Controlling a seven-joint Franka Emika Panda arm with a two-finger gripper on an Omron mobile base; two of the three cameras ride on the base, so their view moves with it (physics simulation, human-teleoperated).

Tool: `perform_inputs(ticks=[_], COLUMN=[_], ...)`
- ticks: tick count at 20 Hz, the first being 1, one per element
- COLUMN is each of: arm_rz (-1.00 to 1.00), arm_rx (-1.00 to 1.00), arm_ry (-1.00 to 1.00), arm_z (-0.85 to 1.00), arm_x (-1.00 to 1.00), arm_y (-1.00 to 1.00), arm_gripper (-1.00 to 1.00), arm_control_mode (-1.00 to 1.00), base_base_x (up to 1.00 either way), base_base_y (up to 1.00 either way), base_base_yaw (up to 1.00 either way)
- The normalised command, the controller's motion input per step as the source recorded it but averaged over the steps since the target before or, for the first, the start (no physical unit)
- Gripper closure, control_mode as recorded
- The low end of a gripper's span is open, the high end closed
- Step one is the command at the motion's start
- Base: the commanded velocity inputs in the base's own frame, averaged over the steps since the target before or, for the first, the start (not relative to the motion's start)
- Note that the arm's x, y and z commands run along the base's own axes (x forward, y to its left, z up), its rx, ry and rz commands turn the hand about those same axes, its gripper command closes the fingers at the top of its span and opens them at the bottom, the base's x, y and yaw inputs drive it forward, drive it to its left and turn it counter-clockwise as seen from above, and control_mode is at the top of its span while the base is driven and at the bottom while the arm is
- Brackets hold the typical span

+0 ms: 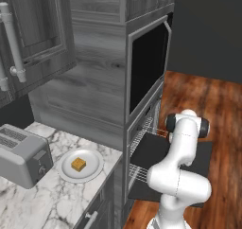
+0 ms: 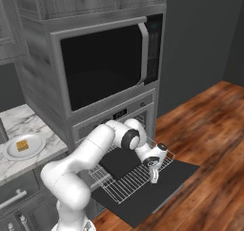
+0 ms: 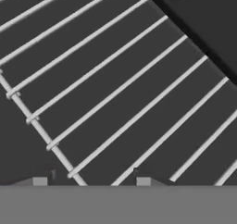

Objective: Take the baked cake out of the oven and place it on the plate for cooling. Then close the oven door.

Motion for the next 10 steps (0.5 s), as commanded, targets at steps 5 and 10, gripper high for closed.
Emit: perform_inputs(ticks=[5,10], arm_rz=[0.10,0.10], arm_rx=[0.00,0.00], arm_ry=[-0.15,-0.18], arm_z=[-0.64,-0.58], arm_x=[0.12,0.14], arm_y=[0.08,0.42], arm_gripper=[-1.00,-1.00], arm_control_mode=[-1.00,-1.00], base_base_x=[0.00,0.00], base_base_y=[0.00,0.00], base_base_yaw=[0.00,0.00])
